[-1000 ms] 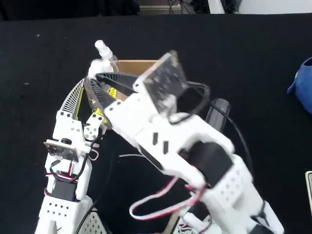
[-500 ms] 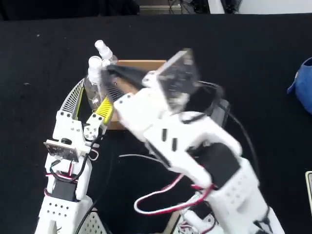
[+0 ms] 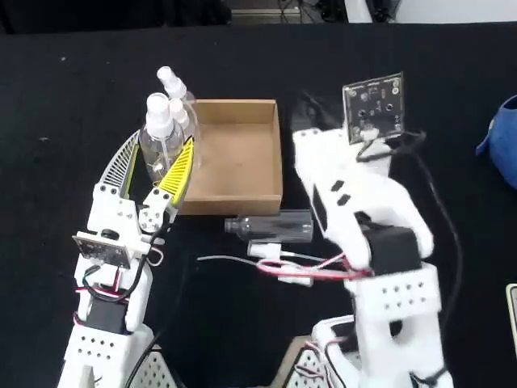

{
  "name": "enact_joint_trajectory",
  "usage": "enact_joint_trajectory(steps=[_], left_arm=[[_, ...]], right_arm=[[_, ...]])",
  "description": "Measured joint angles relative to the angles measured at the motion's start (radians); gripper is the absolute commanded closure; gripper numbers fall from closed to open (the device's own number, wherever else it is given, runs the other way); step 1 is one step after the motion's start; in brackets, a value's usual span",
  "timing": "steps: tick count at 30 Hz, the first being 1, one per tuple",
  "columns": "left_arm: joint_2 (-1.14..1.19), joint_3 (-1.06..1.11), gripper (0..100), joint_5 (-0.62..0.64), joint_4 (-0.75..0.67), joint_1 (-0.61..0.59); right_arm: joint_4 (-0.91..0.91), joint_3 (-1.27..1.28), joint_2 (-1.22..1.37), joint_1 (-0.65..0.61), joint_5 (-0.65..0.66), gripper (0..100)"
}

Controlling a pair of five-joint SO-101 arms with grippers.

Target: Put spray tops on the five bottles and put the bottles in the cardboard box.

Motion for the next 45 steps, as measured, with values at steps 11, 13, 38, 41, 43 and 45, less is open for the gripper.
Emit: enact_joint_trajectory(steps=[11,13,38,41,43,45], left_arm=[[0.000,0.000,97,0.000,0.000,0.000],[0.000,0.000,97,0.000,0.000,0.000],[0.002,0.000,97,-0.002,0.354,-0.779],[0.009,0.000,97,-0.002,0.284,-0.853],[0.044,0.000,97,-0.002,0.227,-0.878],[0.109,0.000,97,-0.002,0.161,-0.887]], right_arm=[[-0.468,0.606,0.000,0.048,0.002,98.7],[-0.534,0.677,0.000,0.048,0.008,98.7],[-0.621,0.738,0.000,0.028,0.008,98.7],[-0.623,0.740,0.000,0.028,0.009,98.7],[-0.623,0.741,0.000,0.028,0.014,98.7],[-0.623,0.741,0.000,0.028,0.014,98.7]])
